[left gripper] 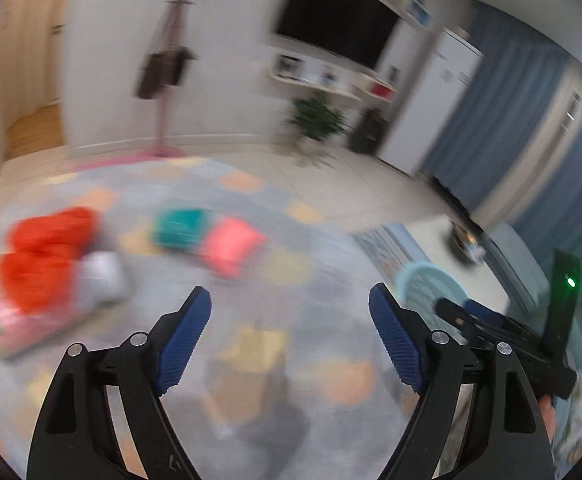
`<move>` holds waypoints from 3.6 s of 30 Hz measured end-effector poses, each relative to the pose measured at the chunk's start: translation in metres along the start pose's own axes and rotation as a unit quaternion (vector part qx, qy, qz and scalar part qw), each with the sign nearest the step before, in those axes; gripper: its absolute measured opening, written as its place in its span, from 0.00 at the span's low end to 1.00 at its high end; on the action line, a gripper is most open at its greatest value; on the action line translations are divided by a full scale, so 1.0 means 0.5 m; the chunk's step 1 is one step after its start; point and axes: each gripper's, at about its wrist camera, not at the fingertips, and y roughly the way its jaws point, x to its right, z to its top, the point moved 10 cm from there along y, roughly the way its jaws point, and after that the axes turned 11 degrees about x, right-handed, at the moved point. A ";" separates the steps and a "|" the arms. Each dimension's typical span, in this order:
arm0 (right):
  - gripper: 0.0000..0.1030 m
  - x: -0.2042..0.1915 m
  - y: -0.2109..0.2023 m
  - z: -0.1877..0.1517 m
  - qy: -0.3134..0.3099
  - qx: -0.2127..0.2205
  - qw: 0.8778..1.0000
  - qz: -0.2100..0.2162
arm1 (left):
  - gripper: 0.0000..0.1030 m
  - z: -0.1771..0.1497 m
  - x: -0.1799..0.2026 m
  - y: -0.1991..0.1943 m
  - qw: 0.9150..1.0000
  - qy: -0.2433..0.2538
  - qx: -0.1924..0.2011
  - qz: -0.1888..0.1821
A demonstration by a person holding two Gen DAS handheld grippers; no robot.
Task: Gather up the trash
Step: 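Move both tools back toward the red bag and packets on the table, then grasp the red plastic bag with left tool while right tool grasps the teal packet, then carry red bag and teal packet over the basket and open both tools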
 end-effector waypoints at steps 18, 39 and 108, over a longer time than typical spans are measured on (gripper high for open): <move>0.78 -0.407 0.073 0.059 -0.127 0.016 0.978 0.164 | 0.85 0.103 -0.372 -0.039 0.990 -0.080 0.013 0.113; 0.77 -0.532 0.233 0.003 -0.174 -0.038 0.971 0.160 | 0.51 0.026 -0.376 0.047 0.992 -0.088 -0.018 0.089; 0.42 0.109 -0.072 0.160 0.050 0.090 0.995 -0.001 | 0.40 0.020 0.254 0.064 0.987 0.028 0.013 -0.156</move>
